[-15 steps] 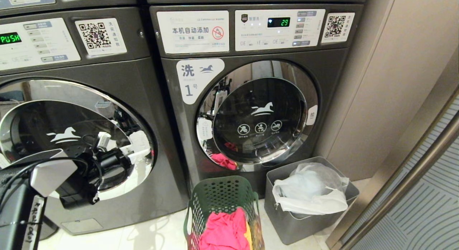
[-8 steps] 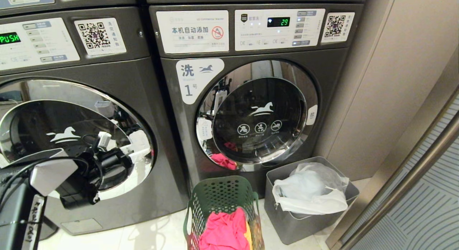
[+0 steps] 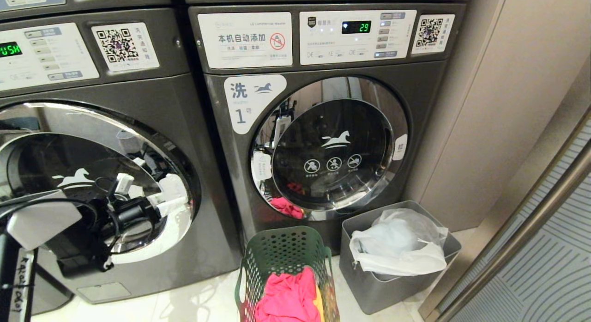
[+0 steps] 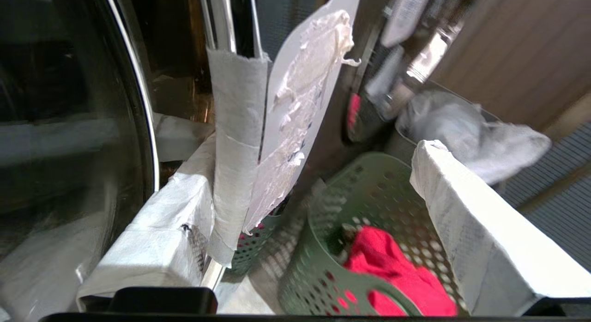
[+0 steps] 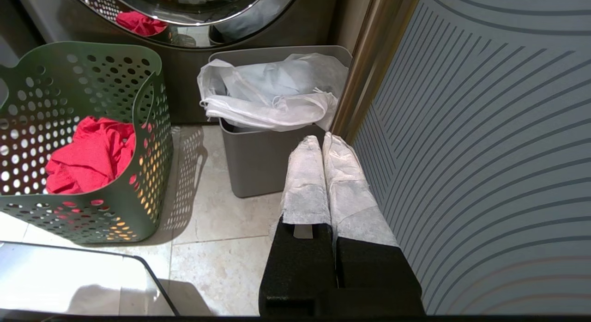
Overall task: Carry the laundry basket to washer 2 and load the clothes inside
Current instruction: Open the lid of the washing machine
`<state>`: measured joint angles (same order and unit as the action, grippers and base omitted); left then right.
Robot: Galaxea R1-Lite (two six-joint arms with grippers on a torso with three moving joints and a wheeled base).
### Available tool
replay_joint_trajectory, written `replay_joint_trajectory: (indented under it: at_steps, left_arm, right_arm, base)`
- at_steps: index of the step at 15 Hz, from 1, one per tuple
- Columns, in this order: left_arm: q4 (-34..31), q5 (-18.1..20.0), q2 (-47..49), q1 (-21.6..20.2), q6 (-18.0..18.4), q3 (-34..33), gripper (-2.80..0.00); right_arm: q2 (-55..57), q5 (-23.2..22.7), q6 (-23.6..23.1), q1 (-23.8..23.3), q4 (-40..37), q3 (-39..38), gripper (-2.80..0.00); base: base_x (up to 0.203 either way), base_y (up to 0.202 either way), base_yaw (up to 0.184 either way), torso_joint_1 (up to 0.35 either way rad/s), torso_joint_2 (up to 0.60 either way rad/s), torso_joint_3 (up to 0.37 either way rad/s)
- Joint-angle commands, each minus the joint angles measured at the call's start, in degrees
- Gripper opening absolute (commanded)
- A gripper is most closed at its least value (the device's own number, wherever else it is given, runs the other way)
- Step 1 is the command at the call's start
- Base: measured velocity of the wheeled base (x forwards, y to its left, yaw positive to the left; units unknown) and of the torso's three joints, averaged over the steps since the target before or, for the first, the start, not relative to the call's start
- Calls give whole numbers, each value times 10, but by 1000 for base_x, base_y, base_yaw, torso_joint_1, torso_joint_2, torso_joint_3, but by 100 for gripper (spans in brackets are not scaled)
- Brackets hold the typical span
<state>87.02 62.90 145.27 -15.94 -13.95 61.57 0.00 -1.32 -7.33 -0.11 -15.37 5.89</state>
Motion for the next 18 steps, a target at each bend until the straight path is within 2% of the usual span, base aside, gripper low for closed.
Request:
replay_joint_trajectory:
  at_steps: [1,5,9,11,13,15,17,18]
  left_arm:
    - [6,-7,-31,-33,9,-34,0]
    - [6,-5,-43,-84,35,-85,0]
    - [6,-5,-26,-92,35,-75,0]
    - [7,-5,-61,-107,36,-104,0]
    - [6,-5,-140,-135,37,-165,0]
    - [7,-6,-269,-180,27,-238,0]
    - [5,-7,-434,-266,-5,-297,0]
    - [2,-8,-514,-320,-35,-315,0]
  right_arm:
    - [0,0,0,0,-1,0,-280]
    - [0,-1,0,0,-1,0,-280]
    - [0,0,0,0,-1,0,-280]
    - [0,0,-1,0,-1,0,-280]
    - [0,0,-1,-1,-1,0,-280]
    - [0,0,0,0,-1,0,-280]
    - [0,0,-1,0,-1,0,-280]
    - [0,0,-1,0,-1,0,-280]
  base:
    - [0,0,0,0,0,0]
    - [0,0,0,0,0,0]
    - [0,0,0,0,0,0]
    - [0,0,0,0,0,0]
    - [0,0,0,0,0,0]
    - [0,0,0,0,0,0]
    - [0,0,0,0,0,0]
    - [0,0,0,0,0,0]
